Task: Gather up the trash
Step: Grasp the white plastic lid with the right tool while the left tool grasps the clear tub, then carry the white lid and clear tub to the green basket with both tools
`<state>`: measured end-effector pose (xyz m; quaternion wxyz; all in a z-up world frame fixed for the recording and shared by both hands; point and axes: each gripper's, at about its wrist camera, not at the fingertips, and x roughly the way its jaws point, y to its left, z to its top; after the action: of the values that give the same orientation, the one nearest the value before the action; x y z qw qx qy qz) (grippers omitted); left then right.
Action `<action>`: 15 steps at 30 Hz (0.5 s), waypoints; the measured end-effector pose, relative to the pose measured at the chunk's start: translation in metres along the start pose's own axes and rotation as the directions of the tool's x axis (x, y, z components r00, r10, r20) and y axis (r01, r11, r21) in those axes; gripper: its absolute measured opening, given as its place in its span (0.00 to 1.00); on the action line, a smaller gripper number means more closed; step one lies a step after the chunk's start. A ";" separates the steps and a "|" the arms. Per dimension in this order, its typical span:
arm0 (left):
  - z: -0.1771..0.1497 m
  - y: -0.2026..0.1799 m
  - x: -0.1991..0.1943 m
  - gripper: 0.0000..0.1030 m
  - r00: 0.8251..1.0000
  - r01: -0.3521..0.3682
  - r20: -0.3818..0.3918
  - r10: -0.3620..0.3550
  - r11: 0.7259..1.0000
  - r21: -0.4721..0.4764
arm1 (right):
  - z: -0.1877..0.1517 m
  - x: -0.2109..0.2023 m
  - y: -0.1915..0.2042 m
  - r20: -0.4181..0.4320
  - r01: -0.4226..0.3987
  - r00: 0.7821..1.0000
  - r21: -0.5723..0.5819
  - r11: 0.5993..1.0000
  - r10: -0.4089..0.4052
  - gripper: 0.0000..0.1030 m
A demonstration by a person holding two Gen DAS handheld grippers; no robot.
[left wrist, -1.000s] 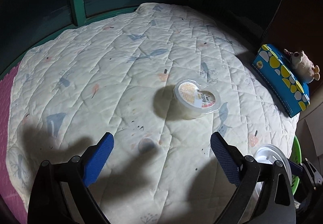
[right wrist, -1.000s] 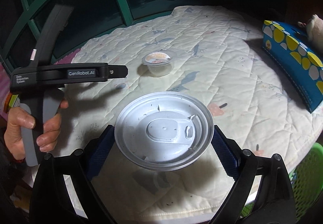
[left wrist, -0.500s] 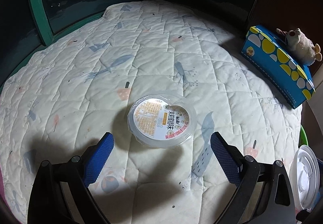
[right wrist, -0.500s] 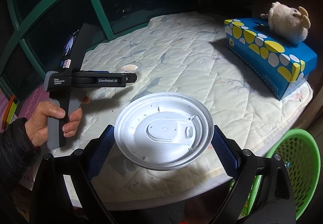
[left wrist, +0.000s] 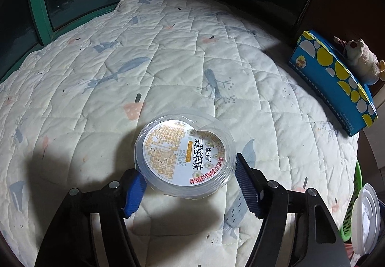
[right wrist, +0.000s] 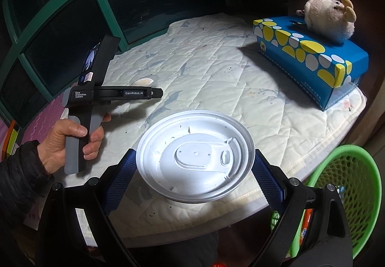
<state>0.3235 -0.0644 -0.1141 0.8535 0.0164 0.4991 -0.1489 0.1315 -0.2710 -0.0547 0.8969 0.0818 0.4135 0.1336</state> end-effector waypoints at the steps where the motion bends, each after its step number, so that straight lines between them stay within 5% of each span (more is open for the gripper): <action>1: 0.000 0.000 0.000 0.55 1.000 0.000 0.003 0.000 1.000 0.000 | -0.001 0.000 -0.001 0.000 0.000 1.000 0.004 1.000 0.000 0.90; 15: -0.012 -0.022 -0.038 0.52 0.996 -0.001 0.088 -0.001 1.000 0.029 | -0.008 -0.013 -0.009 0.032 0.015 0.999 0.031 0.999 -0.016 0.90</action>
<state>0.2903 -0.0742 -0.0852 0.8743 0.0224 0.4588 -0.1568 0.1187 -0.2835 -0.0527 0.9031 0.0944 0.4017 0.1189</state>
